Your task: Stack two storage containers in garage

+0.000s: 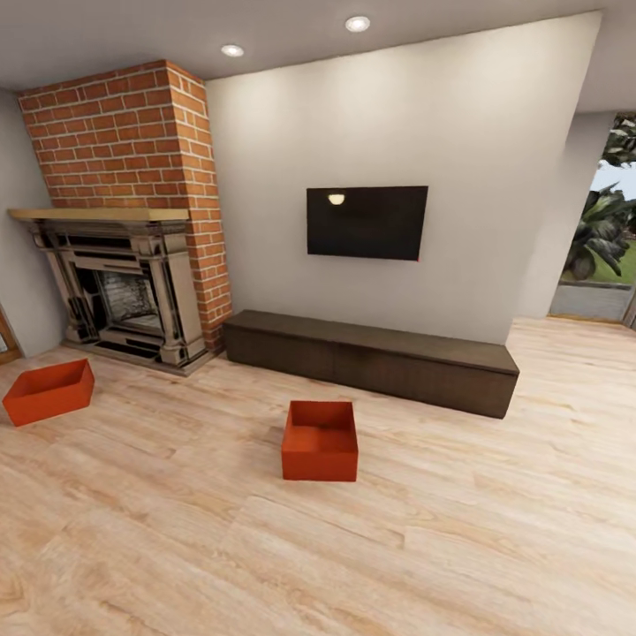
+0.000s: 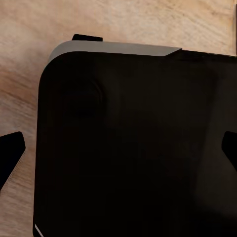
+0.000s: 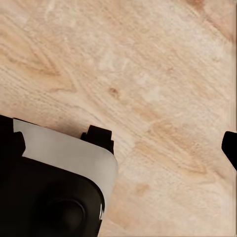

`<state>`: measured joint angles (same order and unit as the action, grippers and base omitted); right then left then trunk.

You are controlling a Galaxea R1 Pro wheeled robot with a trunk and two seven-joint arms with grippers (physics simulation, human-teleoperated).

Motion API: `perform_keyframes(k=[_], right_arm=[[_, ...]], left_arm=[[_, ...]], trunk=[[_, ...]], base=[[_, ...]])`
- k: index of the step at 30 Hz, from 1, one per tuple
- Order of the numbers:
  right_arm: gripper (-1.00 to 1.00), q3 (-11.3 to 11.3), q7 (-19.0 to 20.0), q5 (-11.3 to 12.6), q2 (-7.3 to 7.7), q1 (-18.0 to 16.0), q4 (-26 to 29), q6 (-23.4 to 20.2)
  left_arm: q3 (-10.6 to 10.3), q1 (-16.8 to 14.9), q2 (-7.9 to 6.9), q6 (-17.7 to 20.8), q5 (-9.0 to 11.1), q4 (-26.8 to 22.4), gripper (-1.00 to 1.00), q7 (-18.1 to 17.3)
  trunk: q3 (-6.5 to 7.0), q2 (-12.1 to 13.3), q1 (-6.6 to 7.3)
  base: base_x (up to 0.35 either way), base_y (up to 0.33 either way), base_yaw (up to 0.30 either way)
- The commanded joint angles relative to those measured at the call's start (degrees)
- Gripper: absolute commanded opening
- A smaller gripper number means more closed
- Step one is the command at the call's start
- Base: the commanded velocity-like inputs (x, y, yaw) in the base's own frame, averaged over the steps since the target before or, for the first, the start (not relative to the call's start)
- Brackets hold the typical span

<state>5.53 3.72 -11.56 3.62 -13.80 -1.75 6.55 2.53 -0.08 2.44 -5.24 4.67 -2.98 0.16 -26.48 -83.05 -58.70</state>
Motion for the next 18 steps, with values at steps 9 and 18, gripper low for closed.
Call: perform_keyframes(k=[9,18], right_arm=[[1.0,0.4,0.1,0.0,0.12,-0.1,-0.2,0.4],[1.0,0.4,0.1,0.0,0.16,-0.1,-0.2,0.5]], left_arm=[[0.2,0.0,0.03,-0.1,0.4,0.0,1.0,0.0],[0.2,0.0,0.03,-0.1,0.4,0.0,1.0,0.0]], trunk=[[-0.05,0.0,-0.03],[-0.05,0.0,-0.03]], base=[[0.322,0.0,0.0],[0.322,0.0,0.0]])
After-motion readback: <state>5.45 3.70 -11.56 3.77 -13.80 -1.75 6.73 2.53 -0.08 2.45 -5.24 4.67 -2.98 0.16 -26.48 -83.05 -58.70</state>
